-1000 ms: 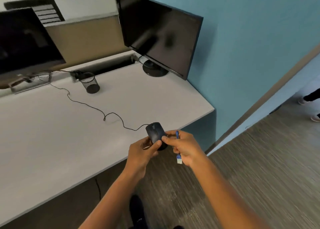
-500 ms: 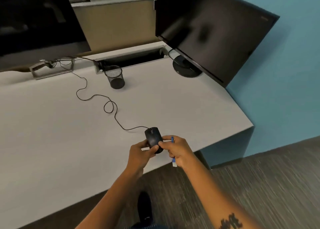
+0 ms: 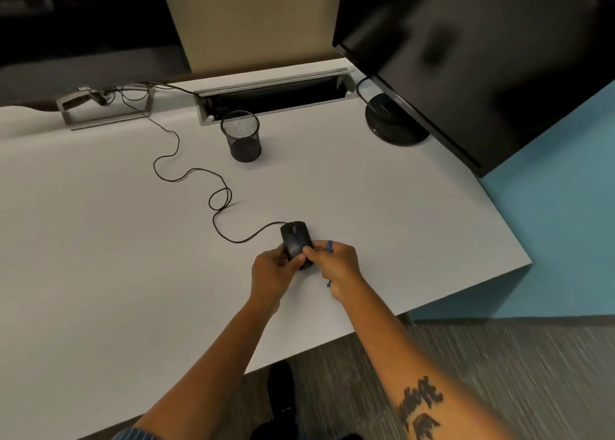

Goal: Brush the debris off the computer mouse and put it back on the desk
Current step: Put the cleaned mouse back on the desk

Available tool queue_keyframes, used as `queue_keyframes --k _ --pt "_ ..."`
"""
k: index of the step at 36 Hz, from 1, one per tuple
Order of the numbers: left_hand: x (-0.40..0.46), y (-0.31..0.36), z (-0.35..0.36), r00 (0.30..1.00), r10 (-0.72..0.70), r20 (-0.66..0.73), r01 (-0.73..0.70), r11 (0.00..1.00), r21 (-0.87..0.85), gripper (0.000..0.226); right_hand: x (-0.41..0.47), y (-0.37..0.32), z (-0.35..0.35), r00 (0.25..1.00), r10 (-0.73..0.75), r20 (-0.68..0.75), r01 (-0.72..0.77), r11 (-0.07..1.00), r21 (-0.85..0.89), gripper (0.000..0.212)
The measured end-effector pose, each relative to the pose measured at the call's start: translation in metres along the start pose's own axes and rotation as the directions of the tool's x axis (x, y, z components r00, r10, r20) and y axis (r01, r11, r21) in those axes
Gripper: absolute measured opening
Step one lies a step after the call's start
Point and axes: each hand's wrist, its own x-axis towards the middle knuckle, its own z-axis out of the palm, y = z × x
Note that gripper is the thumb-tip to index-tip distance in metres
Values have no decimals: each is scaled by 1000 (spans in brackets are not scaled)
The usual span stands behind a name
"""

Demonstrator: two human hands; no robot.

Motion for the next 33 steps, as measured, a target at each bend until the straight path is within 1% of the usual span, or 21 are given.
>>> queue_keyframes --k 3,7,12,17,25,27,29,30,31,32,33 --pt "5 0 -2 1000 15 -9 -15 1000 -4 17 4 -1 8 1000 -16 -18 16 1000 -1 24" --pt "11 0 -6 999 48 -18 -47 998 31 9 9 -3 17 999 -33 -37 31 999 -32 24" --pt "17 -3 -15 997 69 -18 -67 994 89 16 11 -4 25 998 -29 -52 25 998 -64 25" --pt "20 -2 -20 995 101 12 -101 982 158 27 12 -4 28 998 -8 -61 3 997 -79 26" --pt "24 -6 -25 994 109 -30 -98 964 246 34 6 -8 35 996 -35 -78 26 993 -113 26" --pt "22 -5 -27 993 114 -22 -104 960 261 31 5 -11 36 997 -35 -73 26 992 -124 27" --pt "20 -4 -28 993 121 -19 -112 958 265 21 4 -13 35 997 -25 -69 16 992 -124 27" --pt "19 -4 -29 993 117 -21 -107 957 268 17 3 -16 35 997 -22 -74 12 992 -129 24" --pt "19 -4 -29 993 111 -28 -100 959 264 18 5 -17 34 996 -28 -88 16 991 -135 18" --pt "18 -4 -29 994 102 -42 -88 962 257 23 6 -20 33 994 -35 -107 19 988 -154 12" --pt "17 -5 -29 995 87 -55 -71 967 246 29 7 -22 32 990 -50 -130 27 984 -176 14"
